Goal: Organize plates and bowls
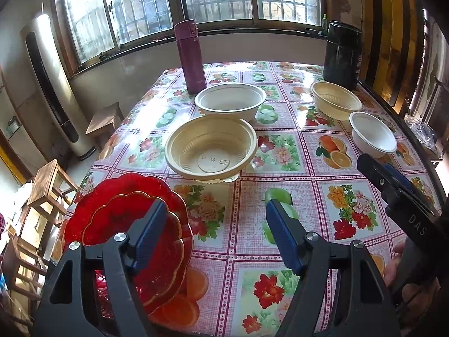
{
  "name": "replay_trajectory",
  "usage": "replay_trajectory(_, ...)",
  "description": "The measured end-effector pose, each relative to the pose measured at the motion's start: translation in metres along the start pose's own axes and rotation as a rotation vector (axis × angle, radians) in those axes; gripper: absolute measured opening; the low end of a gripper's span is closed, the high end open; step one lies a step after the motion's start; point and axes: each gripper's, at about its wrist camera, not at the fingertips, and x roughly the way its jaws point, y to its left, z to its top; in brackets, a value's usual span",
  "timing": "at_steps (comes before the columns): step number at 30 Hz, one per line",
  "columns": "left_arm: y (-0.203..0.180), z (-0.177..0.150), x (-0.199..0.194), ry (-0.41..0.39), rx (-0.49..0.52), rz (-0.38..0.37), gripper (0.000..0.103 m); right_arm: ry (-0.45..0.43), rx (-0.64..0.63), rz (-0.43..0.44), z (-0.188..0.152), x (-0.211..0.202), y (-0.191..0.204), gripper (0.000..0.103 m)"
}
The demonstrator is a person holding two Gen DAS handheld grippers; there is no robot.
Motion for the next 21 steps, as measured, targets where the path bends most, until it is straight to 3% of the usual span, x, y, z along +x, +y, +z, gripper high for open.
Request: replay_trajectory(21,-0.022,-0.002,0.003,0.009,0.049,-0.031,0.073,-0.008,-0.003,0.004,0.002,-0.001,-0.001,0.089)
